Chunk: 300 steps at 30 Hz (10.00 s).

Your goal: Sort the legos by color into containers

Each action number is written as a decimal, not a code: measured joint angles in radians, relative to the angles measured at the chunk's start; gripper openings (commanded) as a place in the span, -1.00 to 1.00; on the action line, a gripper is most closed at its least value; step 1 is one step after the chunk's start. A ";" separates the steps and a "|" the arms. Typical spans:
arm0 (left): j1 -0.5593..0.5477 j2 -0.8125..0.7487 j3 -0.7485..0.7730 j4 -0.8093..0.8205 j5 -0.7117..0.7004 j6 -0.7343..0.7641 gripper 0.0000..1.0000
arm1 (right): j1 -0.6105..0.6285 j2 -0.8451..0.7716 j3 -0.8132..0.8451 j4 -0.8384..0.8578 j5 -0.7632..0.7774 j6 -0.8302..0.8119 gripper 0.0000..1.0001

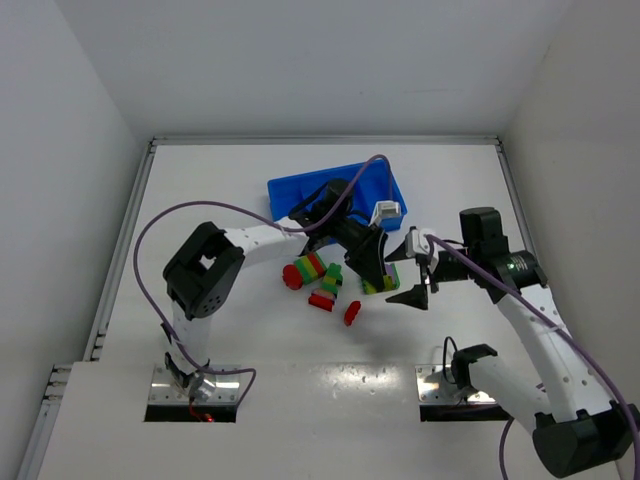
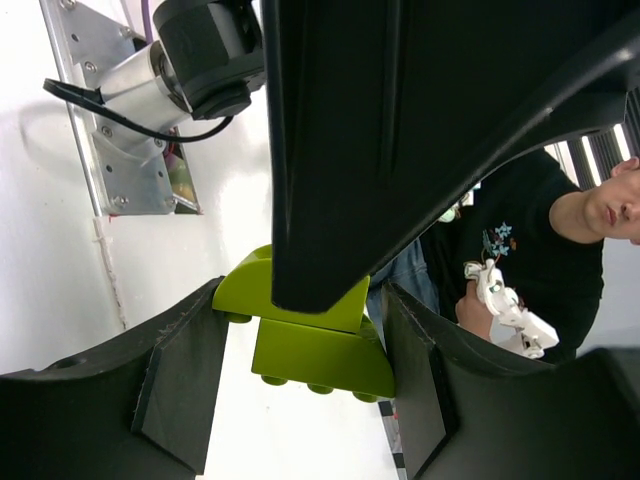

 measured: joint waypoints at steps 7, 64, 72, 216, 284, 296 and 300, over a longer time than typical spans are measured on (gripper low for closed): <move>-0.010 0.011 0.005 -0.001 0.000 -0.007 -1.00 | 0.019 0.008 -0.003 0.003 0.020 -0.023 0.24; 0.211 -0.608 -0.268 -0.470 -0.514 0.636 0.70 | 0.039 0.084 -0.081 0.377 -0.016 0.634 -1.00; 0.190 -0.631 -0.389 -0.546 -0.562 0.765 0.66 | 0.018 0.176 -0.145 0.911 -0.114 1.253 -1.00; 0.246 0.605 0.858 -0.330 -1.034 0.499 0.53 | -0.228 0.291 0.088 0.322 0.406 0.616 0.61; -0.159 -0.292 -0.026 -0.792 -1.410 0.739 -1.00 | -0.409 0.180 -0.103 0.461 0.497 0.849 0.61; 0.209 -0.174 0.158 -0.811 -1.621 0.757 -0.90 | -0.410 0.254 -0.103 0.473 0.384 0.880 0.61; 0.258 -0.063 0.214 -0.837 -1.619 0.755 -0.85 | -0.409 0.256 -0.103 0.472 0.382 0.880 0.61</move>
